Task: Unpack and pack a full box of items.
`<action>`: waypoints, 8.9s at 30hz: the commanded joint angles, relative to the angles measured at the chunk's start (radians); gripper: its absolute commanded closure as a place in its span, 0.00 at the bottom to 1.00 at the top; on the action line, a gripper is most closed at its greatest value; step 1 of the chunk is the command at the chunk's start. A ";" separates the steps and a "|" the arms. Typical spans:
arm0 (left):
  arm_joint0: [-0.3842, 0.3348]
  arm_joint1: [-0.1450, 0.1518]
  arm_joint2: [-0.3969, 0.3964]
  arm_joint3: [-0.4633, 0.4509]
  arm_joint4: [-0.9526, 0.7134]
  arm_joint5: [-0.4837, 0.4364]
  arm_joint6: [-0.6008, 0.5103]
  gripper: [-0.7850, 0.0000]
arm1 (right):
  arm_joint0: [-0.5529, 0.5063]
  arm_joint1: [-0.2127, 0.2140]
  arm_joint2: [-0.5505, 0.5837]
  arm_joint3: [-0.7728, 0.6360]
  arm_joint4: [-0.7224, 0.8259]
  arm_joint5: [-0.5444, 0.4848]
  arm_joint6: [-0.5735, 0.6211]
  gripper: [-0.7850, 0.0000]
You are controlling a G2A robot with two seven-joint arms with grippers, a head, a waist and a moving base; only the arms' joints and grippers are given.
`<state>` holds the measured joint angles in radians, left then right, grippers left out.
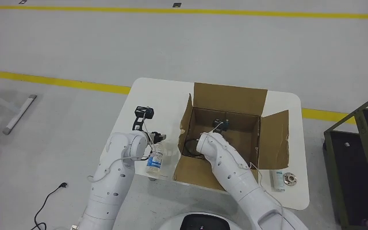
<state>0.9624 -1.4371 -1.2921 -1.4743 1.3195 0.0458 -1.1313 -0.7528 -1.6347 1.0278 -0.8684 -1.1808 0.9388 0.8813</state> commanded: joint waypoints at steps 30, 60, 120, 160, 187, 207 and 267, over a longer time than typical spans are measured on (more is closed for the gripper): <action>0.000 0.000 0.000 0.000 0.000 0.000 0.000 0.00 | -0.166 0.070 0.125 -0.444 -0.244 -0.252 0.240 0.62; 0.000 0.000 0.000 0.000 0.000 0.000 0.000 0.00 | 0.039 0.033 0.149 -0.087 -0.059 -0.324 0.317 0.11; 0.000 0.000 0.000 0.000 0.000 0.000 0.000 0.00 | 0.199 -0.023 0.093 0.294 0.088 -0.331 0.183 0.52; 0.000 0.000 0.000 0.000 0.000 0.000 0.000 0.00 | 0.182 -0.006 0.099 0.206 0.041 -0.355 0.174 1.00; 0.000 0.000 0.000 0.000 0.000 0.000 0.000 0.00 | 0.111 0.046 0.104 0.060 -0.102 -0.676 0.208 1.00; 0.000 0.000 0.000 0.000 0.000 0.000 0.000 0.00 | 0.050 0.052 0.121 -0.073 -0.127 -0.588 0.246 0.42; 0.000 0.000 0.000 0.000 0.000 0.000 0.000 0.00 | 0.209 -0.002 0.065 0.268 -0.070 -0.574 0.187 0.60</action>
<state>0.9624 -1.4371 -1.2921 -1.4743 1.3195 0.0458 -1.1313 -0.5467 -1.6360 1.0933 -0.6070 -1.2529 0.3659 1.0713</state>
